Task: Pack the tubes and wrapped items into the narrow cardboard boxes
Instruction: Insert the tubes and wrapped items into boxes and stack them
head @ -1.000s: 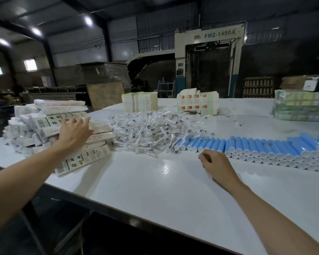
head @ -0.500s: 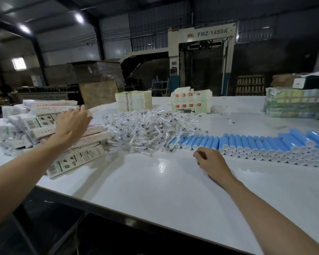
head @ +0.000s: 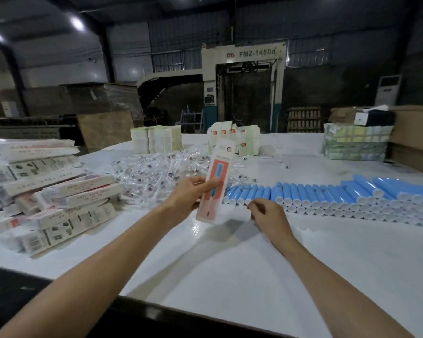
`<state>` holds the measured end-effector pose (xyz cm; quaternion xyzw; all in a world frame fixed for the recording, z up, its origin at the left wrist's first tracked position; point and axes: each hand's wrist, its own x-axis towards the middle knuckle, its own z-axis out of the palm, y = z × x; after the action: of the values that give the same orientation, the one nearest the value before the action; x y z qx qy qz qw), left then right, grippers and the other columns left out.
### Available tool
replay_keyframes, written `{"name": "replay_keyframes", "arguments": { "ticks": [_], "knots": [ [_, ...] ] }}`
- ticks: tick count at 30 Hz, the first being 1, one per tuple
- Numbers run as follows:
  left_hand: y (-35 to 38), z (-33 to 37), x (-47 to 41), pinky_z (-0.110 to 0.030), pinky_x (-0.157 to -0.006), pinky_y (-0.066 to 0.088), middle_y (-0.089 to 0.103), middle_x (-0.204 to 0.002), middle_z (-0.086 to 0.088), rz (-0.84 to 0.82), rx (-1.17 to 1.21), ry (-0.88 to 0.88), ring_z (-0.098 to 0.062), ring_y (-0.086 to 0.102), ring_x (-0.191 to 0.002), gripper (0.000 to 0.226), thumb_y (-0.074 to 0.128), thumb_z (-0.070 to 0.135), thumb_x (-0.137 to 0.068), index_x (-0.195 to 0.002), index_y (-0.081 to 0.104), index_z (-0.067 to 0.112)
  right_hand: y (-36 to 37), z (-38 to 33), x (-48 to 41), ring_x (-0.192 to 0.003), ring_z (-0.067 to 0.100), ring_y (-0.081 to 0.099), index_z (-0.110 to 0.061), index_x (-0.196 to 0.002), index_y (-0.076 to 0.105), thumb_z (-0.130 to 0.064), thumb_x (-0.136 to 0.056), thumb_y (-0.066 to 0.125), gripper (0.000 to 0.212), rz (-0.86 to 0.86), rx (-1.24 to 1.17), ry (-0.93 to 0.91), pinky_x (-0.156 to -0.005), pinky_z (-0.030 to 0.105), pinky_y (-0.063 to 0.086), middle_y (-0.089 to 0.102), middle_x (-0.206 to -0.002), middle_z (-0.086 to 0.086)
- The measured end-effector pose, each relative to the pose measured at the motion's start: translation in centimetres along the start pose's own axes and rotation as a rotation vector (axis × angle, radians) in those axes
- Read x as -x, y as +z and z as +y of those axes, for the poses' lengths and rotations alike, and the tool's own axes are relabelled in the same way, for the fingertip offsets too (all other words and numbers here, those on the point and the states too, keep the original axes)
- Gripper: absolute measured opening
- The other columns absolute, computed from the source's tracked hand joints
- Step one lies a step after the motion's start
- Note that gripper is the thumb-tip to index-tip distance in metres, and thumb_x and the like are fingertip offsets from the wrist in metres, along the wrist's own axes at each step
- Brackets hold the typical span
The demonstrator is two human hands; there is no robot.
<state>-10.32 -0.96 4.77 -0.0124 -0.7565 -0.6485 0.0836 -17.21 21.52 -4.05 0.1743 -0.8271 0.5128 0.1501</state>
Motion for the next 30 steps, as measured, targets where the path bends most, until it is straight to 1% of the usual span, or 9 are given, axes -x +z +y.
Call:
{"name": "replay_keyframes", "arguments": {
  "ticks": [6, 11, 14, 17, 20, 23, 25, 28, 30],
  "knots": [
    [5.0, -4.8, -3.1, -0.05, -0.099, 0.061, 0.079, -0.116, -0.019, -0.034, 0.174, -0.025, -0.039, 0.076, -0.111, 0.044, 0.084, 0.032, -0.092, -0.125, 0.07, 0.007, -0.3, 0.6, -0.5, -0.075, 0.03, 0.067, -0.015, -0.082, 0.068, -0.025, -0.102, 0.059, 0.025, 0.105, 0.023, 0.057, -0.075, 0.054, 0.059, 0.068, -0.073, 0.006],
    [5.8, -6.6, -4.3, -0.052, -0.092, 0.063, 0.079, -0.116, -0.018, 0.046, 0.279, -0.06, -0.034, 0.077, -0.1, 0.04, 0.08, 0.033, -0.096, -0.122, 0.06, 0.009, -0.3, 1.3, -1.1, -0.074, 0.015, 0.069, -0.019, -0.086, 0.07, -0.019, -0.102, 0.059, 0.019, 0.164, 0.008, 0.07, -0.071, 0.042, 0.058, 0.069, -0.074, -0.001],
    [5.4, -6.6, -4.3, -0.041, -0.082, 0.056, 0.082, -0.111, 0.003, 0.023, 0.232, -0.053, -0.02, 0.073, -0.103, 0.039, 0.073, 0.036, -0.099, -0.127, 0.053, 0.019, -0.3, 1.1, -1.8, -0.066, 0.002, 0.065, -0.019, -0.088, 0.071, -0.016, -0.102, 0.061, 0.018, 0.215, -0.064, 0.106, -0.069, 0.03, 0.052, 0.07, -0.072, -0.005],
    [4.7, -6.4, -4.3, -0.038, -0.083, 0.058, 0.077, -0.118, -0.003, 0.037, 0.239, -0.01, -0.019, 0.072, -0.105, 0.048, 0.078, 0.035, -0.096, -0.128, 0.044, 0.022, -1.5, 1.1, -3.4, -0.076, 0.018, 0.068, -0.017, -0.092, 0.073, -0.016, -0.102, 0.058, 0.018, 0.297, -0.046, 0.165, -0.078, 0.042, 0.055, 0.073, -0.08, 0.002],
    [4.2, -5.8, -4.1, -0.039, -0.089, 0.066, 0.062, -0.122, -0.009, 0.058, 0.324, 0.082, -0.021, 0.075, -0.099, 0.056, 0.081, 0.043, -0.091, -0.117, 0.038, 0.018, -3.4, 1.6, -5.7, -0.082, 0.028, 0.069, -0.018, -0.097, 0.07, -0.018, -0.102, 0.053, 0.018, 0.373, 0.146, 0.217, -0.076, 0.043, 0.056, 0.072, -0.087, 0.003],
    [3.9, -5.8, -3.8, -0.041, -0.081, 0.066, 0.059, -0.118, -0.014, 0.05, 0.386, 0.091, -0.026, 0.071, -0.093, 0.052, 0.052, 0.058, -0.106, -0.123, 0.034, 0.012, -4.6, 2.0, -8.1, -0.081, 0.028, 0.061, -0.014, -0.099, 0.064, -0.017, -0.101, 0.053, 0.012, 0.354, 0.44, 0.225, -0.07, 0.038, 0.05, 0.065, -0.091, 0.002],
    [3.7, -6.4, -3.8, -0.03, -0.067, 0.064, 0.058, -0.105, -0.016, 0.063, 0.332, 0.105, -0.017, 0.067, -0.076, 0.04, 0.041, 0.056, -0.111, -0.117, 0.035, 0.017, -4.8, 2.3, -9.7, -0.086, 0.03, 0.059, -0.008, -0.097, 0.06, -0.018, -0.103, 0.051, 0.014, 0.266, 0.632, 0.211, -0.068, 0.037, 0.047, 0.064, -0.096, 0.007],
    [3.7, -7.0, -3.9, -0.017, -0.057, 0.055, 0.066, -0.098, -0.004, 0.095, 0.228, 0.151, -0.004, 0.069, -0.065, 0.025, 0.048, 0.051, -0.11, -0.116, 0.032, 0.033, -4.2, 2.5, -11.3, -0.103, 0.033, 0.058, -0.007, -0.1, 0.058, -0.021, -0.105, 0.047, 0.018, 0.101, 0.854, 0.198, -0.07, 0.035, 0.039, 0.062, -0.109, 0.013],
    [3.6, -7.2, -3.8, -0.015, -0.06, 0.056, 0.073, -0.112, 0.006, 0.098, 0.218, 0.18, 0.001, 0.074, -0.076, 0.039, 0.057, 0.05, -0.107, -0.134, 0.03, 0.041, -3.5, 2.7, -11.8, -0.114, 0.033, 0.056, -0.007, -0.112, 0.061, -0.02, -0.105, 0.047, 0.021, 0.056, 0.956, 0.201, -0.076, 0.036, 0.039, 0.059, -0.12, 0.014]
  ]
}}
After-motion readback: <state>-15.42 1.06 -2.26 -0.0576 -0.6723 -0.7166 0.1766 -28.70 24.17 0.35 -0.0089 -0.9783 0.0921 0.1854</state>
